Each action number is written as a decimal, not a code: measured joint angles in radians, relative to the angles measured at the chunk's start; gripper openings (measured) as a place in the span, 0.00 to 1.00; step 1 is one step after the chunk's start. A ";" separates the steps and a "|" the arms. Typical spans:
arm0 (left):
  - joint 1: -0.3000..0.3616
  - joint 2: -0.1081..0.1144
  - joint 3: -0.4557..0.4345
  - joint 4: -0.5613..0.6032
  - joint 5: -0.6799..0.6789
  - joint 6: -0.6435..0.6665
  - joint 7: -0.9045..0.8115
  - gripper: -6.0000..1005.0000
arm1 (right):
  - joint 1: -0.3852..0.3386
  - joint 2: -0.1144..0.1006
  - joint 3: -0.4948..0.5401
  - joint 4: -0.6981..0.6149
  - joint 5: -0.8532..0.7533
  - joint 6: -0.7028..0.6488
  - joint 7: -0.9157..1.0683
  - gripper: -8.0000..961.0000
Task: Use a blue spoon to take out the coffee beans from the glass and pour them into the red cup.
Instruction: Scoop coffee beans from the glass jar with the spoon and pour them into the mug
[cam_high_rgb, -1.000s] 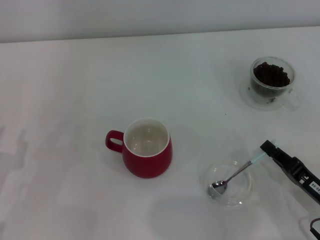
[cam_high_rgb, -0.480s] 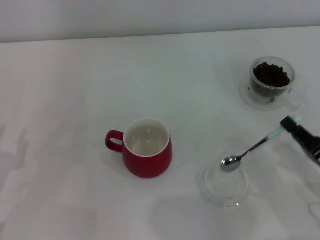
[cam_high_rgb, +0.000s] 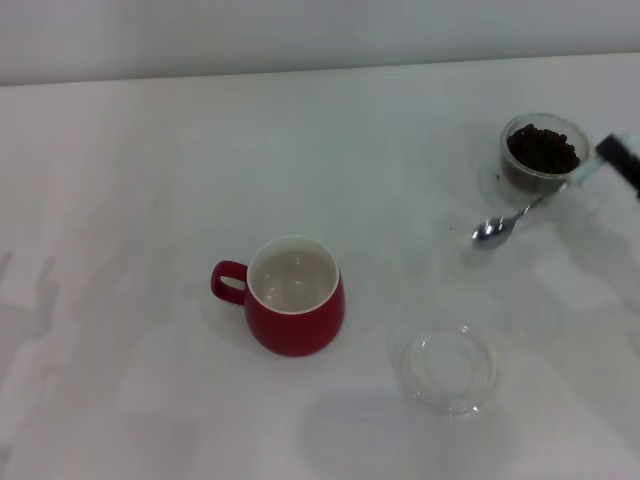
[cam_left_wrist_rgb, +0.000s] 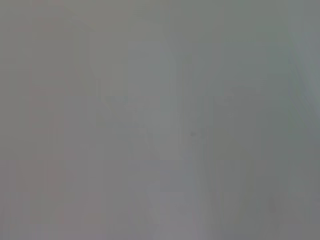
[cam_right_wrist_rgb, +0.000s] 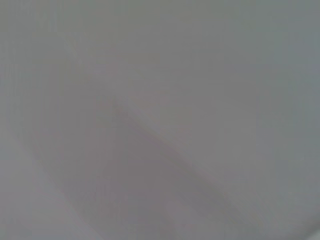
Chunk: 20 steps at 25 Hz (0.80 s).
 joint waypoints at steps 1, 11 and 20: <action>0.000 0.000 0.000 0.001 0.000 0.000 0.000 0.51 | 0.011 -0.001 0.011 -0.025 0.000 -0.002 0.000 0.16; 0.010 -0.001 0.002 0.015 0.004 0.002 0.000 0.51 | 0.074 -0.004 0.054 -0.235 0.031 -0.051 -0.003 0.16; 0.012 -0.003 0.001 0.023 0.014 0.000 -0.001 0.51 | 0.108 -0.004 0.052 -0.302 0.038 -0.090 -0.076 0.16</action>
